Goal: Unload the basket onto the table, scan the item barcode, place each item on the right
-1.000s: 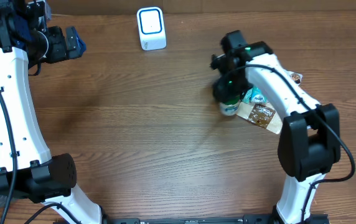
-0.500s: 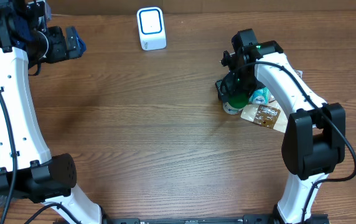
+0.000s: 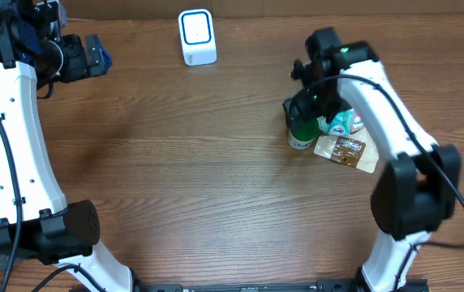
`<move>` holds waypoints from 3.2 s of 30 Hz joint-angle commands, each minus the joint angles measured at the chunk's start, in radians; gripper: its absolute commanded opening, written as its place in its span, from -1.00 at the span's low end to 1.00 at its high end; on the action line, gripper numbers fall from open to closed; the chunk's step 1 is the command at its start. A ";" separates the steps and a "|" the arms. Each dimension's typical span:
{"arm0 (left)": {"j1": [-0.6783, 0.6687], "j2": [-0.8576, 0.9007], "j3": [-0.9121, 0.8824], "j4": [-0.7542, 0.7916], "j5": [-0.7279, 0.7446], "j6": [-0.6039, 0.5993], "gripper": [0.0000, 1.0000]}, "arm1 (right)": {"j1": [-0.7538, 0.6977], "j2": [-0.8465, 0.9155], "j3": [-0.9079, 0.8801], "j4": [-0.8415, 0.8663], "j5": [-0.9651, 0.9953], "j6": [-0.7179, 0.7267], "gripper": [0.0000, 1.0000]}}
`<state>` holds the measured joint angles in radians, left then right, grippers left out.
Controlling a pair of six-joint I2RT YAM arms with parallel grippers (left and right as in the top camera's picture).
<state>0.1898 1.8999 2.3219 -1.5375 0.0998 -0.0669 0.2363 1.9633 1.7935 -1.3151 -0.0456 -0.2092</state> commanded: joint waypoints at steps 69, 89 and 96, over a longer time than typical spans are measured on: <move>-0.008 -0.023 0.021 0.001 -0.006 0.023 0.99 | -0.108 -1.907 -1.691 1.262 -0.172 0.263 1.00; -0.008 -0.023 0.021 0.002 -0.006 0.023 0.99 | -0.109 -1.960 -1.785 1.254 -0.179 0.296 1.00; -0.008 -0.023 0.021 0.001 -0.006 0.023 0.99 | -0.108 -1.960 -1.785 1.254 -0.180 0.295 1.00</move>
<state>0.1898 1.8999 2.3238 -1.5375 0.0937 -0.0666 0.1322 0.0147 0.0185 -0.0696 -0.2287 0.0784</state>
